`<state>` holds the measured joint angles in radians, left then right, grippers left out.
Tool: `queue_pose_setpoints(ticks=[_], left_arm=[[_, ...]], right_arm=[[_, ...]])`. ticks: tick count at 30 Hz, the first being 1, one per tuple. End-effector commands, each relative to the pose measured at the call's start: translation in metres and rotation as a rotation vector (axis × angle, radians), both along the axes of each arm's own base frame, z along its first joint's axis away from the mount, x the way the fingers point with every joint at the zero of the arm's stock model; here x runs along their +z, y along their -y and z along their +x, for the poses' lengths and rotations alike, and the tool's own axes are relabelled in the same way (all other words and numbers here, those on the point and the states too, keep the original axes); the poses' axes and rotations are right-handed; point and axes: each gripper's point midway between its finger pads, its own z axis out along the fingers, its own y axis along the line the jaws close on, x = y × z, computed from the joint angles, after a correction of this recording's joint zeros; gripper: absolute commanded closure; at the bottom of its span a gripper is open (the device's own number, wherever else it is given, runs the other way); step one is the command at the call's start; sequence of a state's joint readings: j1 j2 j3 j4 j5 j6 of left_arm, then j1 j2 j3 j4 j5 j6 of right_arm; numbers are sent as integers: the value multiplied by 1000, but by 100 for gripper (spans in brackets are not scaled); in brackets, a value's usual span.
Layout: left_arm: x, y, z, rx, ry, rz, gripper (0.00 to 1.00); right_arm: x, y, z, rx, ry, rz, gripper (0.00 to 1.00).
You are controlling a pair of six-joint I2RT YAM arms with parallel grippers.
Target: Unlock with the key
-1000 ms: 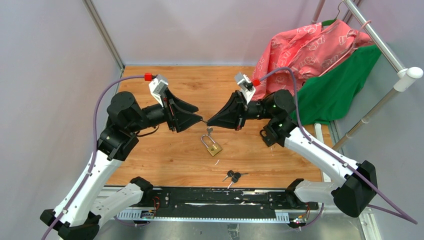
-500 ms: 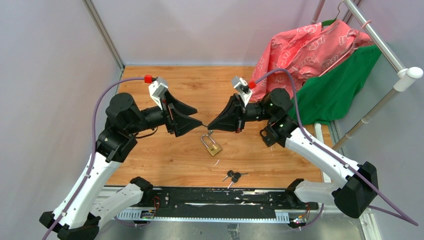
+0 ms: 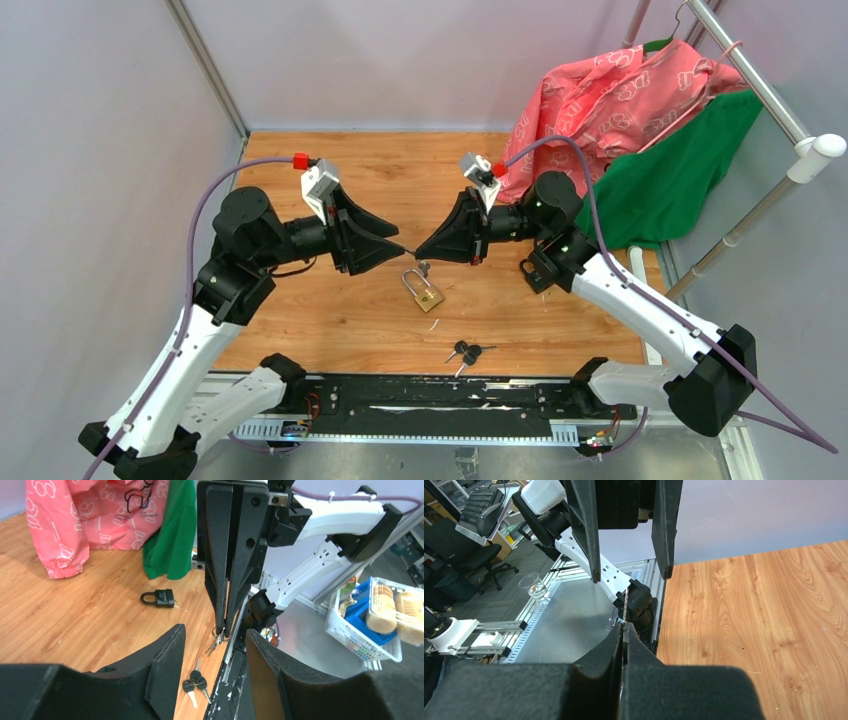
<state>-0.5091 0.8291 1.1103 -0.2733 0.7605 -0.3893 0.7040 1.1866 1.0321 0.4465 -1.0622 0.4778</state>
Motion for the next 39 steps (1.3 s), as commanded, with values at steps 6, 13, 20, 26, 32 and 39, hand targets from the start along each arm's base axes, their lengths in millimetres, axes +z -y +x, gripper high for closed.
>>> queue_pose_setpoints(ticks=[6, 13, 20, 26, 32, 39], left_arm=[[-18, 13, -7, -63, -6, 47, 57], [-21, 18, -3, -59, -12, 51, 79], [-25, 19, 8, 3, -19, 48, 100], [-9, 21, 19, 63, -37, -92, 100], [14, 14, 23, 123, 2, -198, 100], [29, 9, 17, 126, 25, -241, 100]], right_arm=[[14, 3, 3, -11, 37, 23, 100], [13, 3, 1, -2, 37, 22, 100], [17, 3, 8, -63, 41, 37, 100], [24, 6, 24, -164, 40, 66, 37], [33, 13, 25, -207, 23, 144, 39], [34, 18, 39, -285, -17, 179, 47]])
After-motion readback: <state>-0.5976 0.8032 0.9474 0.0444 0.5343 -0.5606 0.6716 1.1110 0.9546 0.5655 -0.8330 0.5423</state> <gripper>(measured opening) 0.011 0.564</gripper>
